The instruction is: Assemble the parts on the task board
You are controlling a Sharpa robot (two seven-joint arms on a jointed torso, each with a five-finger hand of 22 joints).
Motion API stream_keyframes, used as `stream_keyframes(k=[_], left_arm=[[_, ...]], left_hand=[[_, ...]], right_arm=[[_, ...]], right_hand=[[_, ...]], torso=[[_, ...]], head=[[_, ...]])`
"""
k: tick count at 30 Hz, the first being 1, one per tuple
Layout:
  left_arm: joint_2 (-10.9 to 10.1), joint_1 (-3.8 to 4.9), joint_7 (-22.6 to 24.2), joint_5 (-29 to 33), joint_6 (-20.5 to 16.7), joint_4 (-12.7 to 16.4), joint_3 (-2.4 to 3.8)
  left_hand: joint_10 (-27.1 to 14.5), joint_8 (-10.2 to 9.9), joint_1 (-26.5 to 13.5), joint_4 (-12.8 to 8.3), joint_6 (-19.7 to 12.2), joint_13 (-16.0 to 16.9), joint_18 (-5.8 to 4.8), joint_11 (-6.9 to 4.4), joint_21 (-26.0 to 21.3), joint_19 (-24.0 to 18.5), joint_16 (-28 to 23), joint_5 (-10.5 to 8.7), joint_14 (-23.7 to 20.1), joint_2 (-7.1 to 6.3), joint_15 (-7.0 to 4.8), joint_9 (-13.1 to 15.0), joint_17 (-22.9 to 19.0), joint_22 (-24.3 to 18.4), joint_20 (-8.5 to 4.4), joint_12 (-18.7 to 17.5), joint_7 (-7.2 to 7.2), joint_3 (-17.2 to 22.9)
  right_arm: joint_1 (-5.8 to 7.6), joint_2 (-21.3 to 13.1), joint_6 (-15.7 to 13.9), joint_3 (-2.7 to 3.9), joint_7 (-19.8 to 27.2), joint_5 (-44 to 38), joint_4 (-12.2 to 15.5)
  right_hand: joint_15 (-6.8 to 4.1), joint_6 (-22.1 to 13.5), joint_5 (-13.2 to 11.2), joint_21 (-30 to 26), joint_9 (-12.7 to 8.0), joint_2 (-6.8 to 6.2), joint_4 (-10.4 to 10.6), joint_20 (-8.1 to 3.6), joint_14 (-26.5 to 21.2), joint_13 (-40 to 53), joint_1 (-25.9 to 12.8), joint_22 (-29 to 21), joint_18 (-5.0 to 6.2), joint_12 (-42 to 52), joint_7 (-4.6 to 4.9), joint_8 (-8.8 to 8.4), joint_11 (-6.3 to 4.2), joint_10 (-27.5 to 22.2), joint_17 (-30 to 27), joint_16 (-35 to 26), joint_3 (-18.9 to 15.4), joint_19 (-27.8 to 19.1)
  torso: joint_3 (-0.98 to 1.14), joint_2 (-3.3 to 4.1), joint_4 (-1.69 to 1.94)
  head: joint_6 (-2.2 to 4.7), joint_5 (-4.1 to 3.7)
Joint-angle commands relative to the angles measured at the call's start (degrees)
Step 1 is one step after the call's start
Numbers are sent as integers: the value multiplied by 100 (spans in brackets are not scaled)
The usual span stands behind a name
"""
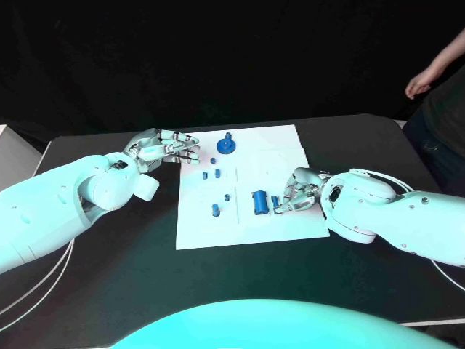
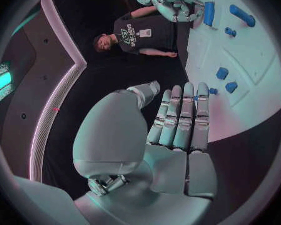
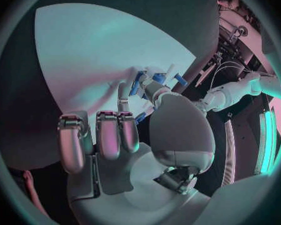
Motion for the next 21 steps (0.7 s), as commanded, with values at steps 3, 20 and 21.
stream_keyframes(k=[3,20,21], left_arm=[[15,-13,39,-9,97,3,1],[71,-72,324,82,-121,-29,-1],[88,-77,383,103,-160,-48,-1]], left_hand=[[-51,-2,16,32,3,8,79,8,-20,52,-39,-19,42,49,-2,-6,8,-8,1,20,41,-13],[-48,1,31,34,5,10,79,6,-37,69,-54,-20,51,46,-4,-8,27,-26,0,26,38,-20],[-44,2,30,34,5,11,80,4,-39,71,-55,-21,53,40,-4,-8,29,-28,0,28,36,-24]], right_arm=[[-4,-73,-412,23,375,338,70],[14,-107,-1765,89,2392,2354,-344],[14,-79,-1822,92,2626,2670,-482]], right_hand=[[-39,-17,8,25,-10,-18,39,-22,372,1318,-100,1509,-39,-41,9,34,-36,414,300,-40,-29,600],[44,-418,105,25,-92,105,122,30,317,1104,129,1509,-39,-439,159,-138,86,179,127,-160,-1,600],[52,-452,120,25,-101,118,112,37,320,1082,167,1509,-39,-479,175,-157,99,153,145,-154,20,600]], torso=[[-3,-7,-9],[-61,-67,-26],[-77,-84,-31]], head=[[1,-8],[1,-11],[1,-9]])
